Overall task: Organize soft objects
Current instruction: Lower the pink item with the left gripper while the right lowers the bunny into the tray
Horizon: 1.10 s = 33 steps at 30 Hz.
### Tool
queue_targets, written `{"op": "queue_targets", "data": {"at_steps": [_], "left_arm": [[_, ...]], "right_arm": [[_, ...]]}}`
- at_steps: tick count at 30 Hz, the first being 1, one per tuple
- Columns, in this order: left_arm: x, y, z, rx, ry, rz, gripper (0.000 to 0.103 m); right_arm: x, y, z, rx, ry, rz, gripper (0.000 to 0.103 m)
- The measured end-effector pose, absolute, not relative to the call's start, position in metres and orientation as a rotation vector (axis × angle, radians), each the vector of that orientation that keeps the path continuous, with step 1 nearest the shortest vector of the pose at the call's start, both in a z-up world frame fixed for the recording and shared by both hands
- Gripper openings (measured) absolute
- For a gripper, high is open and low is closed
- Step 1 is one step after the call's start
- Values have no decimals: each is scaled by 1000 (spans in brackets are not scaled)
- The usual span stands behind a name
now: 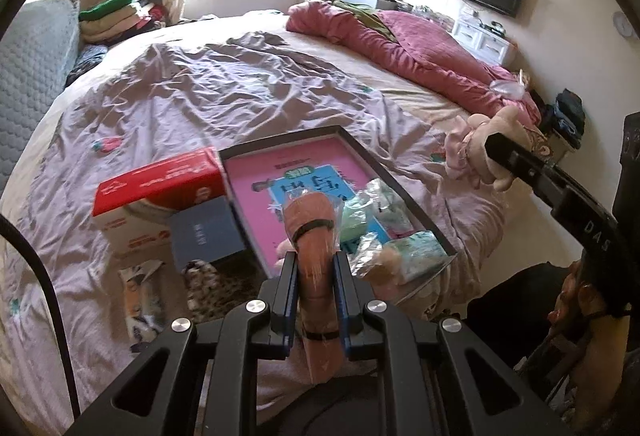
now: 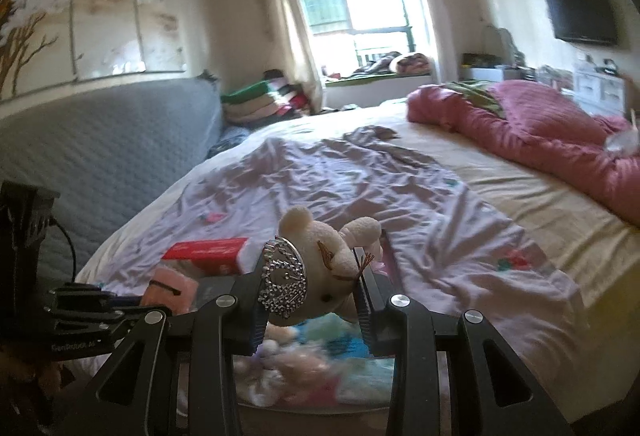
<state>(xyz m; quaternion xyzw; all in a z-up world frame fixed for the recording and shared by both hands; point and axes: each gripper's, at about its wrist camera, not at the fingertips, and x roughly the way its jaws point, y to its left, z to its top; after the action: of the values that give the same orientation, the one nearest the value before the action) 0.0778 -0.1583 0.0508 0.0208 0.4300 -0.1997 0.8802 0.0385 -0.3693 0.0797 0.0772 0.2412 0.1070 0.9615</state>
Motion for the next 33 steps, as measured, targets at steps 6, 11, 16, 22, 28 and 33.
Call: {"op": "queue_targets", "data": {"at_steps": [6, 11, 16, 22, 28, 33], "left_arm": [[86, -181, 39, 78, 915, -430, 17], [94, -195, 29, 103, 932, -431, 17], [103, -202, 19, 108, 945, -427, 17], [111, -210, 7, 111, 969, -428, 17], [120, -214, -4, 116, 993, -427, 17], [128, -215, -13, 96, 1014, -430, 17]], "right_arm": [[38, -384, 67, 184, 500, 198, 38], [40, -383, 53, 188, 521, 207, 38], [44, -385, 39, 187, 547, 204, 38], [51, -388, 25, 204, 573, 203, 38], [58, -384, 16, 181, 592, 202, 38], [64, -379, 8, 161, 617, 200, 38]]}}
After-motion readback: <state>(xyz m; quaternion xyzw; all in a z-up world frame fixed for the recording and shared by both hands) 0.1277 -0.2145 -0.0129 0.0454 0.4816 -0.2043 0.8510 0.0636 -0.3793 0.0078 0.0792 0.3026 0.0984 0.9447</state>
